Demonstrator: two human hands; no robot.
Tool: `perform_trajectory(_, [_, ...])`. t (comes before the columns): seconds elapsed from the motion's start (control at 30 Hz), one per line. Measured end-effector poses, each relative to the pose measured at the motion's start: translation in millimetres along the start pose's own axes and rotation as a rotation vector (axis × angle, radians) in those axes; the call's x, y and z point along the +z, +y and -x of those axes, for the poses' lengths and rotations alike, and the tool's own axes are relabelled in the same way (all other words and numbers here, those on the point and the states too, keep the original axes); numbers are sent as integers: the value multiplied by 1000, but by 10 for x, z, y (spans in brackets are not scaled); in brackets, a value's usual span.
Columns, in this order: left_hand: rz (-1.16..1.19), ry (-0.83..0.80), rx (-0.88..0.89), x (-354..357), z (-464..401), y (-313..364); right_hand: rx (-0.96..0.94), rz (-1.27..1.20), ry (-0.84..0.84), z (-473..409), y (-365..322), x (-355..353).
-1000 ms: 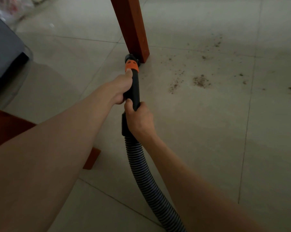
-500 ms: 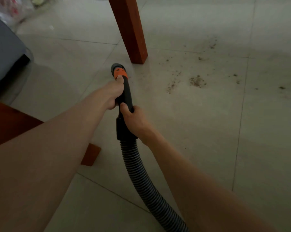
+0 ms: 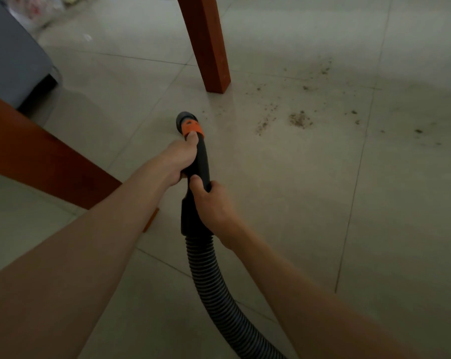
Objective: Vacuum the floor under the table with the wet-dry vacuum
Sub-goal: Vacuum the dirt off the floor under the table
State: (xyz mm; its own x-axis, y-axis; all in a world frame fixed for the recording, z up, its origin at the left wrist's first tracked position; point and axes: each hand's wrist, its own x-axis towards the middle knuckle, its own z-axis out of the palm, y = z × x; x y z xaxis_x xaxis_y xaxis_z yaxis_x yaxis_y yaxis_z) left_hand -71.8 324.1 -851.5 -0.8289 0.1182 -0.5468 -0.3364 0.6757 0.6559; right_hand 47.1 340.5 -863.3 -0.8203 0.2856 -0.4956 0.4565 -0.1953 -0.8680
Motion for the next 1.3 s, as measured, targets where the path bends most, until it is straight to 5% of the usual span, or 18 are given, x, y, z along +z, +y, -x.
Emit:
perform_trajectory(0.5, [39, -69, 31, 62, -19, 201, -32, 6, 135, -13, -143, -45])
perform_trajectory(1.3, [-24, -23, 78, -1, -110, 215, 18, -121, 91, -14, -203, 55])
